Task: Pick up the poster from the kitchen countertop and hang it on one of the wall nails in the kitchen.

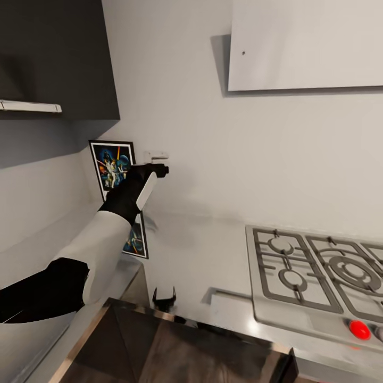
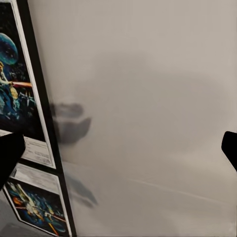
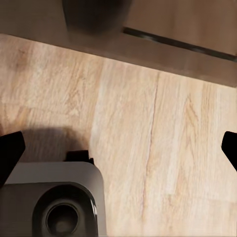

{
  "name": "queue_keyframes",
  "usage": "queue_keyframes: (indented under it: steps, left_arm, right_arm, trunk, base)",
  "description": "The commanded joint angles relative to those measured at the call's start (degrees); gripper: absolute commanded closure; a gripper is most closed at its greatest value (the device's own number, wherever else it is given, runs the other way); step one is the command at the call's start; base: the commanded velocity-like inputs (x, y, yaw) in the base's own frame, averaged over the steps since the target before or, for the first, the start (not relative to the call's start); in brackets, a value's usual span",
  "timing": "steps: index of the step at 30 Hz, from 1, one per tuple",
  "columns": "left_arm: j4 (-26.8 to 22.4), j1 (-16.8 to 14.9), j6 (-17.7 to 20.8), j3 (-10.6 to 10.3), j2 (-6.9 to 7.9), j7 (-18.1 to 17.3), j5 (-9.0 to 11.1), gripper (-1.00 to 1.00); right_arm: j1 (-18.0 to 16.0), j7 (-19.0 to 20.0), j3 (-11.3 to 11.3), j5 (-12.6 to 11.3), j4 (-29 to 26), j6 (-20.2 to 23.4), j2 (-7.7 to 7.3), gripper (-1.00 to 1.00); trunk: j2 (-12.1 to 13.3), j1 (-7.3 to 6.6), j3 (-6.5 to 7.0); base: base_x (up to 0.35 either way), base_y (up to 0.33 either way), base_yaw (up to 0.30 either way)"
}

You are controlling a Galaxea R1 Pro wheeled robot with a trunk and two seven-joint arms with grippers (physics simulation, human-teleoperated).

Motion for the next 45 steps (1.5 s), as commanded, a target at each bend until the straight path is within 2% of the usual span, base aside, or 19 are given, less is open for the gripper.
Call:
queue_keyframes:
  steps: [1,15,20,37,39,40,41,45]
  left_arm:
    - [-0.07,-0.04,0.15,-0.11,0.00,0.49,0.60,-1.00]
    - [-0.15,-0.04,0.16,-0.11,0.00,0.49,0.60,-1.00]
    - [-0.21,-0.04,0.16,-0.11,0.00,0.49,0.60,-1.00]
    - [-0.24,-0.04,0.16,0.13,0.00,0.49,0.47,-1.00]
    - [-0.19,-0.04,0.26,0.38,0.00,3.07,0.43,-1.00]
    - [0.15,-0.04,0.42,0.12,0.00,11.13,0.48,-1.00]
    - [0.16,-0.04,0.75,0.05,0.00,12.90,0.49,-1.00]
    - [0.44,-0.11,3.69,-0.04,0.00,14.88,0.48,-1.00]
  right_arm:
    - [-0.08,-0.11,0.03,0.00,0.22,-0.37,0.00,-1.00]
    - [-0.04,-0.09,0.06,0.01,0.23,-0.36,0.19,-1.00]
    - [-0.04,-0.09,0.06,0.01,0.23,-0.36,0.20,-1.00]
    - [-0.04,-0.09,0.04,0.01,0.23,-0.36,0.18,-1.00]
    - [-0.04,-0.09,0.03,0.01,0.23,-0.36,0.18,-1.00]
    - [-0.04,-0.16,-0.01,0.01,0.23,-0.37,0.18,-1.00]
    - [-0.04,-0.17,-0.01,0.01,0.23,-0.40,0.18,-1.00]
    - [-0.04,-0.22,-0.02,0.01,0.23,-0.40,0.18,-1.00]
  trunk:
    - [-0.04,0.02,-0.07]
    - [-0.04,0.02,-0.07]
    - [-0.04,0.02,-0.03]
    - [-0.04,0.02,0.00]
    - [-0.04,0.02,0.00]
    - [-0.04,0.02,0.00]
    - [-0.04,0.02,0.00]
    - [-0.04,0.02,0.00]
  base:
    - [0.237,0.061,0.000]
    - [0.148,-0.019,-0.004]
    - [0.176,-0.003,-0.153]
    - [0.065,0.043,-0.026]
    - [0.001,0.001,0.000]
    - [0.000,0.000,0.000]
    - [0.000,0.000,0.000]
    - [0.000,0.000,0.000]
